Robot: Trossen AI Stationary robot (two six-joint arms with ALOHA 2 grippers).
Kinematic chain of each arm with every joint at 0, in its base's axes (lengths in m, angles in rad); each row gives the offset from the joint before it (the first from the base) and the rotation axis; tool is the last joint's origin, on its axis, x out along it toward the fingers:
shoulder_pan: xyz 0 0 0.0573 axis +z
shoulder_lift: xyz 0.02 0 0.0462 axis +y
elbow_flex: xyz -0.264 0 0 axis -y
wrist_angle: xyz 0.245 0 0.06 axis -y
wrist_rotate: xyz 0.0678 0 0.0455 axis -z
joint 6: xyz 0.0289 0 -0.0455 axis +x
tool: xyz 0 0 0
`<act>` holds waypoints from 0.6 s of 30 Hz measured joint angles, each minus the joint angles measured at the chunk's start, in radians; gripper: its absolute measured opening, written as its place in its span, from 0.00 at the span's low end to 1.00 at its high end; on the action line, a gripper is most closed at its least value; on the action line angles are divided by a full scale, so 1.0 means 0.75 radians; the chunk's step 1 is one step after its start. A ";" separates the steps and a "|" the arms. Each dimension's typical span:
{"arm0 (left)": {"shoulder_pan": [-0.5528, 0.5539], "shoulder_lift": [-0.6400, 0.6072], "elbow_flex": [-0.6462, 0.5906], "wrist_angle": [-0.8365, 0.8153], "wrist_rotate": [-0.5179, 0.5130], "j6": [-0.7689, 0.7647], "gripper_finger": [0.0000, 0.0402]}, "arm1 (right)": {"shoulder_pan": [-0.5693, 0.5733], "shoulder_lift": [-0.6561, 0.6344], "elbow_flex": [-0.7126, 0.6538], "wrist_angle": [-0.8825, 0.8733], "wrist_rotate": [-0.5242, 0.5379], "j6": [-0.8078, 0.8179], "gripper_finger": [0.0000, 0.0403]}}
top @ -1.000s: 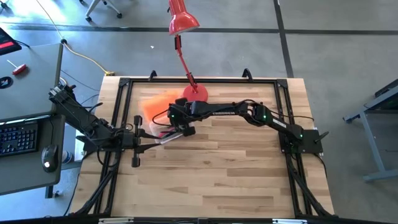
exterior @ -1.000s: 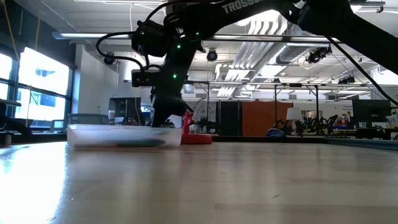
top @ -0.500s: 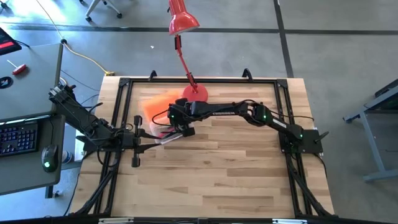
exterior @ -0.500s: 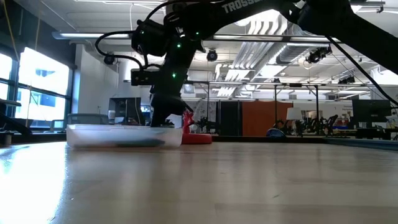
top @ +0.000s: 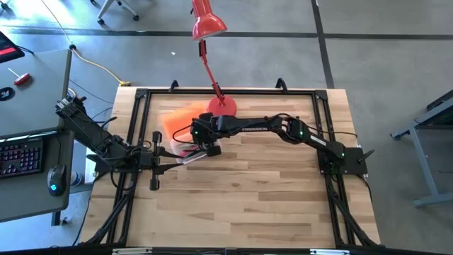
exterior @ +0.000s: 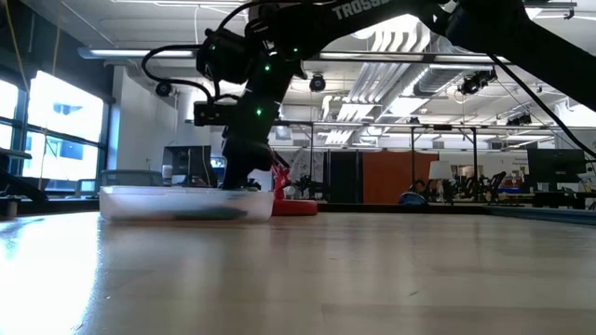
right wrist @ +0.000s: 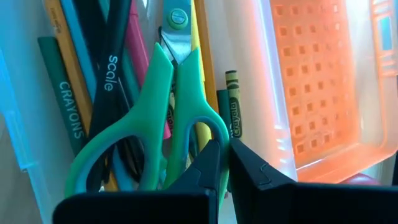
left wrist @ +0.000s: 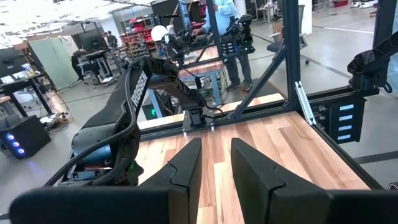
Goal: Pick & place school supplies into a supply box
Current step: Put the green scissors into the orange supply box
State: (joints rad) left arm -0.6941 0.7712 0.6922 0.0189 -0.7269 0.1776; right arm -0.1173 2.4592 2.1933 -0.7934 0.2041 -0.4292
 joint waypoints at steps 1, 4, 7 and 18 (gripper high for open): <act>0.000 0.000 0.000 0.000 0.000 0.000 0.29 | -0.001 0.000 0.000 0.002 0.000 -0.005 0.01; 0.000 0.000 0.000 0.000 0.000 0.000 0.29 | -0.002 0.000 0.000 0.003 0.001 -0.005 0.01; 0.000 0.000 0.000 0.000 0.000 0.000 0.29 | -0.003 0.000 0.000 0.009 -0.001 0.014 0.01; 0.000 0.000 0.001 0.000 0.001 0.000 0.29 | -0.003 0.000 0.001 0.067 0.046 0.022 0.04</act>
State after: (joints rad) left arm -0.6941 0.7712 0.6926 0.0189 -0.7261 0.1776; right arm -0.1196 2.4592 2.1937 -0.7434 0.2383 -0.4130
